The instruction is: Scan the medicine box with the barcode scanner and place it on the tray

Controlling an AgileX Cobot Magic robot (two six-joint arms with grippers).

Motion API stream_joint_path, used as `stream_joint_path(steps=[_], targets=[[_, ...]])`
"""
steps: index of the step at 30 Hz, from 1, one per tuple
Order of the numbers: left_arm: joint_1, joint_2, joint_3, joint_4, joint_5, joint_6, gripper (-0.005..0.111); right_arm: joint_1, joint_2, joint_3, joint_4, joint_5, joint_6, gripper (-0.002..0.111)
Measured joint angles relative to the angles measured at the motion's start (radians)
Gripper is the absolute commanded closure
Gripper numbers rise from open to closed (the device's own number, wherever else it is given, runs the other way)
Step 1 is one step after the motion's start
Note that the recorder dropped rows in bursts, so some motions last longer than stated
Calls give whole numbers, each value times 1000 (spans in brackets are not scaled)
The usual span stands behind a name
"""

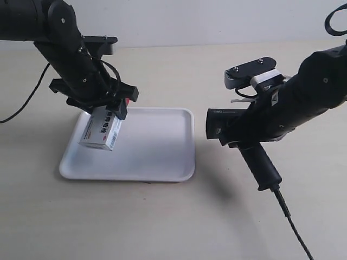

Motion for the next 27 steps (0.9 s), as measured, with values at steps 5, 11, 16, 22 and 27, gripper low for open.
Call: stream_joint_path(steps=[5,11,16,22,27], targets=[[0,0,0,31,18,-17,107,50,-5,-9,-331,75,343,104],[0,0,0,44,18,-20,107,163,-6,-36,-434,129,470,104],[4,0,0,54,16,-20,107,211,-6,-48,-442,169,482,104],[4,0,0,58,10,-20,107,211,-44,-49,-607,240,640,104],[4,0,0,63,10,-20,107,211,-106,-52,-619,242,657,104]])
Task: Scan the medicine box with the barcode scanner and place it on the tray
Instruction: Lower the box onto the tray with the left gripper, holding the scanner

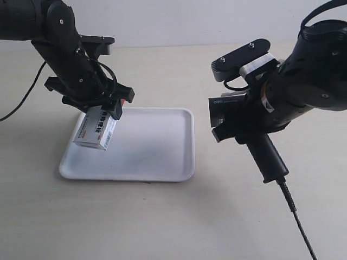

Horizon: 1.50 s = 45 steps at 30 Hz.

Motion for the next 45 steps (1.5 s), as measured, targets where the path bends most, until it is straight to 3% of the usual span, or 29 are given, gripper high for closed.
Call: stream_joint_path(steps=[20,28,35,45], targets=[[0,0,0,6,-2,0,107,9,28,0,48,-8,-2,104],[0,0,-2,8,-2,40,107,-38,41,0,-56,-24,106,108],[-30,0,-2,4,-2,238,107,-157,100,0,-23,-115,127,108],[-148,0,-2,-4,-2,615,107,-195,213,0,-12,-193,131,108]])
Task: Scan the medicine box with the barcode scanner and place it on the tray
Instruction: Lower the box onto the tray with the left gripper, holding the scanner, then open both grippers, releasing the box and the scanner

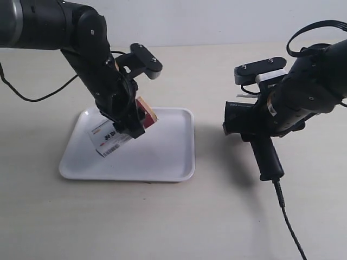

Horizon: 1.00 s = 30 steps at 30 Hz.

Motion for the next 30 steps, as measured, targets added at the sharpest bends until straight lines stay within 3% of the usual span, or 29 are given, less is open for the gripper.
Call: stream_joint_path(steps=[10,13,15,19,25,28,30], targets=[[-32,23,0,-6,-79,31,107,-2,56,-2,0,-47,2,108],[-32,61,0,-6,-83,31,104,-2,56,-2,0,-49,15,100],[-32,87,0,-6,-88,31,94,-2,57,-2,0,-49,33,89],[-32,105,0,-2,-105,31,59,-2,57,-2,0,-49,55,59],[-32,108,0,-2,-123,35,26,-2,58,-2,0,-55,78,21],[-32,108,0,-2,-126,35,11,-2,52,-11,0,-42,79,9],[-32,108,0,-2,-126,37,6,-2,29,-21,2,-19,82,7]])
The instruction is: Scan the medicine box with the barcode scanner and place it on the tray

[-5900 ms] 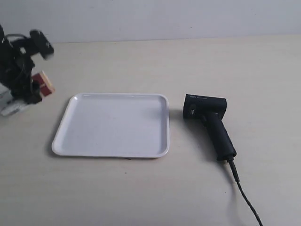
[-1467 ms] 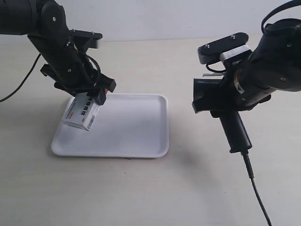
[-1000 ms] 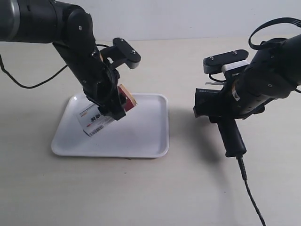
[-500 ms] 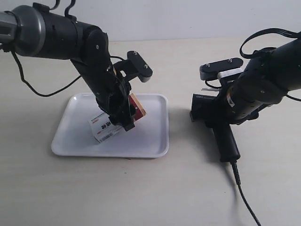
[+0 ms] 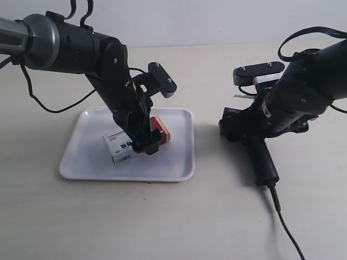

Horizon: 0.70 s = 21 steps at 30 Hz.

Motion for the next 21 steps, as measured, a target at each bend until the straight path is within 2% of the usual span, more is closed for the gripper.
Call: stream_joint_path(steps=[3,6,9,13,15,19,21], targets=[[0,0,0,0,9,6,6,0,-60,-21,2,46,-5,11],[0,-18,0,1,50,6,17,0,-159,-35,2,94,-21,23],[0,-80,0,1,94,-11,48,0,-288,-36,4,144,-30,49],[0,-219,-8,1,121,-89,107,0,-486,-36,41,204,-45,90],[0,-304,-9,1,123,-145,104,0,-590,-33,88,214,-77,107],[2,-454,4,1,122,-271,104,0,-788,57,154,152,-114,108],[2,-539,54,-4,91,-332,104,0,-893,145,166,75,-119,108]])
